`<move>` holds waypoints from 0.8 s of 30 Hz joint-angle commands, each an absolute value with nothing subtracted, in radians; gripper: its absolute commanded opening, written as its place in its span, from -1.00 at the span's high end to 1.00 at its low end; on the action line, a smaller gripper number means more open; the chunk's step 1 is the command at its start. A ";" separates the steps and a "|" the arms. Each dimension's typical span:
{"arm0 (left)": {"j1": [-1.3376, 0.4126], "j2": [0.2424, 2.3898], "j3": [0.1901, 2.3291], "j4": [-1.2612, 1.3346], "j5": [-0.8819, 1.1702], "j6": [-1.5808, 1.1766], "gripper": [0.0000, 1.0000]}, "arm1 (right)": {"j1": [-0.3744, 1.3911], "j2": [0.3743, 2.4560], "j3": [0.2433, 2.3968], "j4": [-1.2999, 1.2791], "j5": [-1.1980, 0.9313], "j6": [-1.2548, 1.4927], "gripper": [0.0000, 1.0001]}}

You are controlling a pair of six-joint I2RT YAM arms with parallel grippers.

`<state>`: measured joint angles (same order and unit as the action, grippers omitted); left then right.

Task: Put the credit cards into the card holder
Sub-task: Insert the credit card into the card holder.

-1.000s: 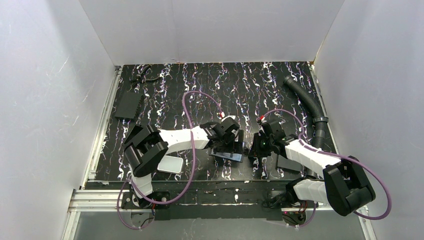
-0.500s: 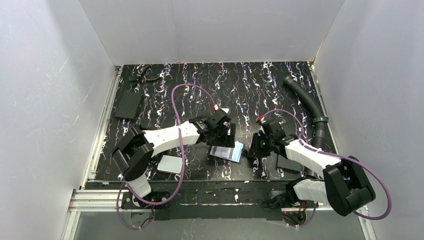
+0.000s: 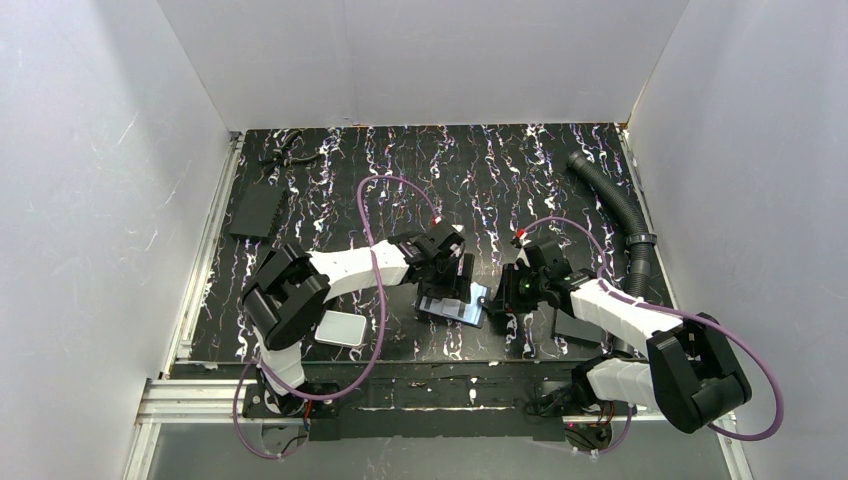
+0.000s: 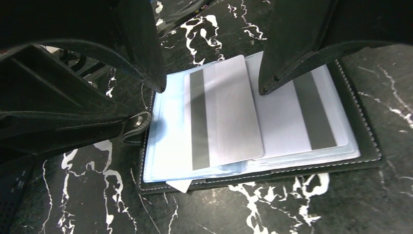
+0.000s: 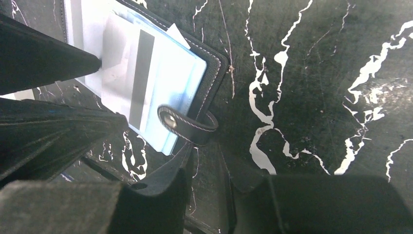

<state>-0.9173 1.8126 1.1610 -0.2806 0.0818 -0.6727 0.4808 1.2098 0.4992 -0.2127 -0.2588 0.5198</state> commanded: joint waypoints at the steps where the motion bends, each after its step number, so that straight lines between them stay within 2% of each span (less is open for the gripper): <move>1: -0.918 1.845 1.182 -0.249 0.143 -0.680 -0.34 | 0.485 1.203 0.517 -0.178 -0.278 0.522 0.37; 11: -0.922 1.847 1.167 -0.126 0.232 -0.723 -0.30 | 0.485 1.223 0.512 -0.158 -0.281 0.526 0.38; 24: -0.928 1.876 1.149 -0.051 0.319 -0.762 -0.36 | 0.486 1.222 0.520 -0.169 -0.270 0.523 0.38</move>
